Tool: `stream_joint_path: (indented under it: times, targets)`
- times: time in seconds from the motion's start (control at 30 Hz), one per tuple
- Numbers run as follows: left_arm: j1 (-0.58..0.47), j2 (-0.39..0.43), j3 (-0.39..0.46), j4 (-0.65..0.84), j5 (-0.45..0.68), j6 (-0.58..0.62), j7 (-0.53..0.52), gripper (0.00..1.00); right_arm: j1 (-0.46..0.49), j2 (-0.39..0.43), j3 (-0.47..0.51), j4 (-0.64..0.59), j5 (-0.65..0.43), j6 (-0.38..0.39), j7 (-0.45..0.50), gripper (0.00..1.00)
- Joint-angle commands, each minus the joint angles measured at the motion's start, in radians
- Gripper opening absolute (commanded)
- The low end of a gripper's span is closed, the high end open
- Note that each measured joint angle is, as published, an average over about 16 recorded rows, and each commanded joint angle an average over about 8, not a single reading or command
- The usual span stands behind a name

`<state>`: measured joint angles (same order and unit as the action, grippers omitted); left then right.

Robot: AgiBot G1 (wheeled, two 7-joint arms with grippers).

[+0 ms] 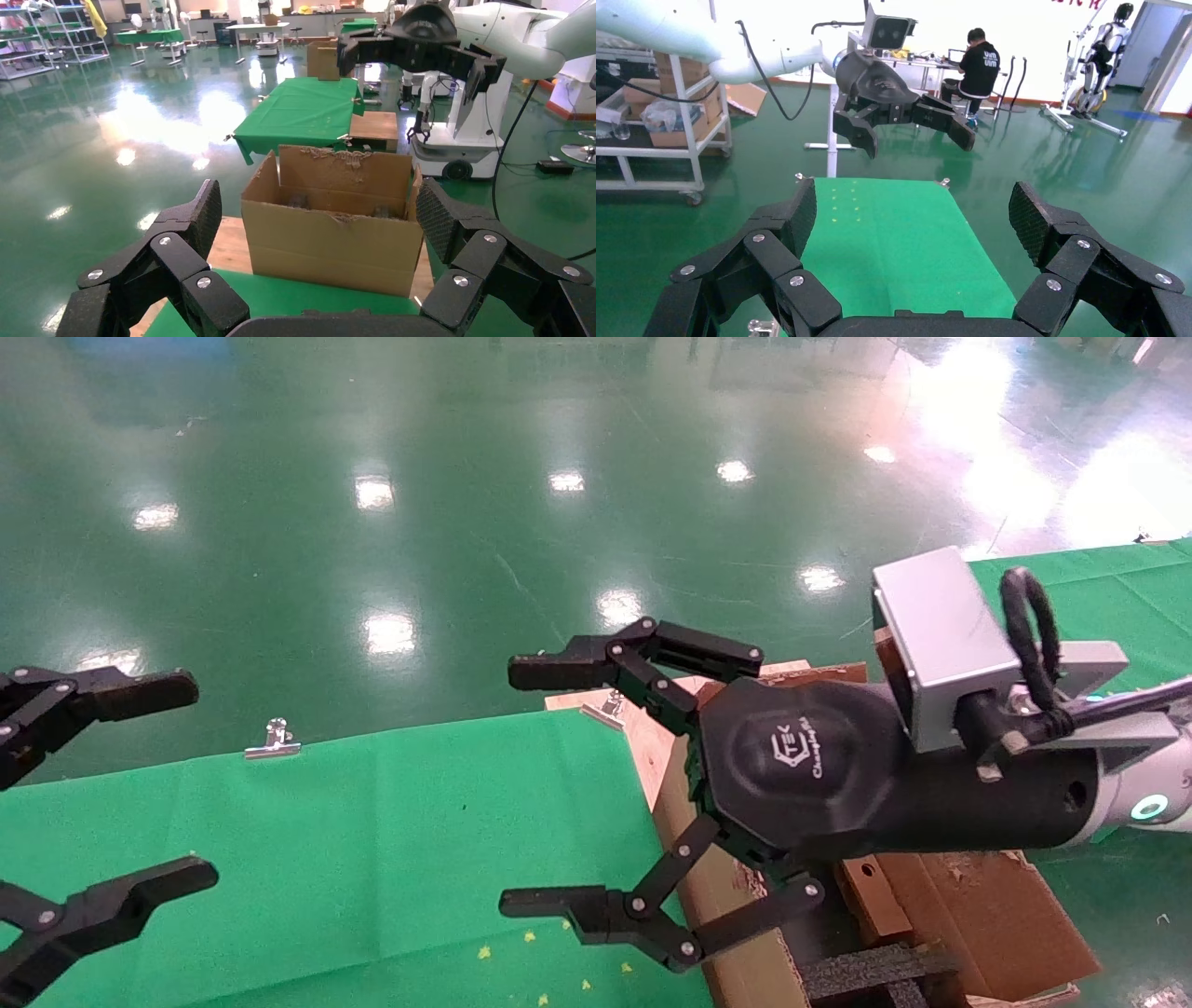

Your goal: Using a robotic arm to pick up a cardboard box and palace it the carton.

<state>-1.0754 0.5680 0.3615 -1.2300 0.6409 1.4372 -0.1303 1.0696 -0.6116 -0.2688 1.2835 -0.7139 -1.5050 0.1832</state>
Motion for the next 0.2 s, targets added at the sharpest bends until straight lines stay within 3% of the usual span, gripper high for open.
stream_joint_path:
  times: [0.03, 0.2]
  targets:
    - [0.000, 0.000, 0.000, 0.000, 0.000, 0.000, 0.000, 1.00, -0.013, -0.001, 0.028, -0.002, 0.039, -0.026, -0.036, 1.00]
    - [0.000, 0.000, 0.000, 0.000, 0.000, 0.000, 0.000, 1.00, -0.011, -0.001, 0.022, -0.002, 0.030, -0.021, -0.024, 1.00]
